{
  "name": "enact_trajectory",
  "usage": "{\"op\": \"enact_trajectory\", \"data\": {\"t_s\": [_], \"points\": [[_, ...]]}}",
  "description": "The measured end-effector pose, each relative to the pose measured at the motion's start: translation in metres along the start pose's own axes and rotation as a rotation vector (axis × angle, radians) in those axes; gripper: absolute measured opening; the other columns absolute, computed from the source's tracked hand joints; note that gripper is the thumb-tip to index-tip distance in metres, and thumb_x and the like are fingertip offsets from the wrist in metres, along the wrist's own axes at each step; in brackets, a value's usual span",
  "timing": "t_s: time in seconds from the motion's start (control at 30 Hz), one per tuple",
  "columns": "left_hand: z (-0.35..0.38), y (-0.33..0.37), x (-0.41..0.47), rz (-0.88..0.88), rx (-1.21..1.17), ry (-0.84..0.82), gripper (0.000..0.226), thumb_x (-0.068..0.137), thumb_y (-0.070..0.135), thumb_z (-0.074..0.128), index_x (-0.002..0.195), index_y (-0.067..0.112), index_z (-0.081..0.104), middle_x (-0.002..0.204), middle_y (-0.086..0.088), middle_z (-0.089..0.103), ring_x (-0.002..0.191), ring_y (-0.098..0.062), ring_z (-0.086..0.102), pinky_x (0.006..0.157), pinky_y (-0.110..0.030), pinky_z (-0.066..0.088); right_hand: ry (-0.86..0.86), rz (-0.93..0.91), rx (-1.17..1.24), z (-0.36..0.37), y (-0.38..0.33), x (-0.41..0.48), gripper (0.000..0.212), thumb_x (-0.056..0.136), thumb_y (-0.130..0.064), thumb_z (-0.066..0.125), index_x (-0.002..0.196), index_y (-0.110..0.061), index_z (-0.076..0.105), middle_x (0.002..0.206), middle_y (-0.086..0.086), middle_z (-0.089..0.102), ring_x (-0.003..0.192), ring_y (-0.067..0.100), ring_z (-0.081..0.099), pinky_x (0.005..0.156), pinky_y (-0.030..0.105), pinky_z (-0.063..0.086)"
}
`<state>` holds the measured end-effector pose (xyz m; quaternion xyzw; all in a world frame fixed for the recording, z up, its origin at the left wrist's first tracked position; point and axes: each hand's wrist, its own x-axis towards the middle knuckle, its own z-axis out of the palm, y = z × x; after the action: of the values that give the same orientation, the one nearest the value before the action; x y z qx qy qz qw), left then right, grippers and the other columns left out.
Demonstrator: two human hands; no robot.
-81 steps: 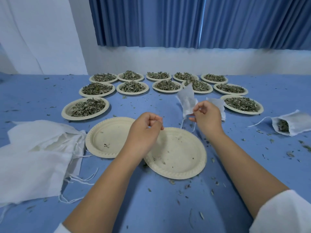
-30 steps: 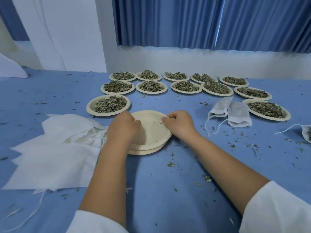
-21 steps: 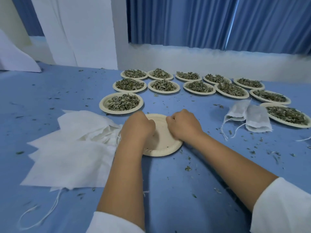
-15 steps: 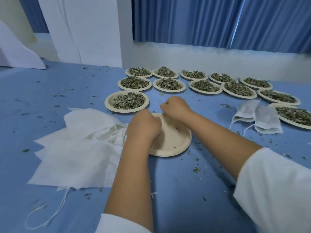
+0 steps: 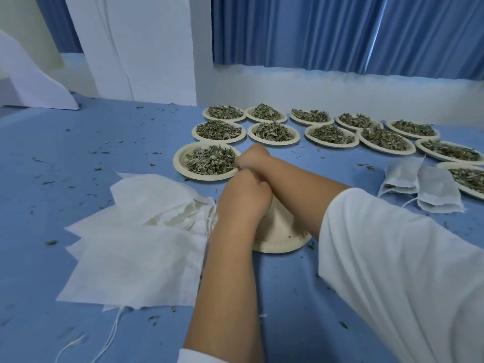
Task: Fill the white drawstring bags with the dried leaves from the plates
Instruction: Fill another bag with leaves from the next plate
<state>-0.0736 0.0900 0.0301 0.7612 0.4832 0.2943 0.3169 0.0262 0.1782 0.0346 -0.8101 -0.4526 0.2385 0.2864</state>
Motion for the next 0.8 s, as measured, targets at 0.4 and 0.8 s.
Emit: {"op": "enact_trajectory", "data": {"t_s": [0.4, 0.8], "points": [[0.001, 0.006, -0.005, 0.021, -0.11, -0.075, 0.02, 0.091, 0.017, 0.048, 0.092, 0.004, 0.063, 0.081, -0.003, 0.066, 0.072, -0.017, 0.06, 0.064, -0.032, 0.049, 0.165, 0.126, 0.494, -0.07, 0.054, -0.017, 0.013, 0.083, 0.0, 0.059, 0.076, -0.009, 0.052, 0.057, 0.007, 0.045, 0.04, 0.013, 0.038, 0.043, 0.021, 0.034], [0.016, 0.013, -0.017, 0.099, 0.217, -0.247, 0.016, 0.082, 0.03, 0.062, 0.084, 0.015, 0.059, 0.081, 0.001, 0.063, 0.076, -0.014, 0.059, 0.072, -0.034, 0.051, 0.128, 0.115, 0.339, -0.15, 0.159, -0.089, 0.028, 0.088, -0.006, 0.053, 0.063, -0.014, 0.042, 0.052, 0.004, 0.039, 0.04, 0.013, 0.035, 0.042, 0.021, 0.033]]}}
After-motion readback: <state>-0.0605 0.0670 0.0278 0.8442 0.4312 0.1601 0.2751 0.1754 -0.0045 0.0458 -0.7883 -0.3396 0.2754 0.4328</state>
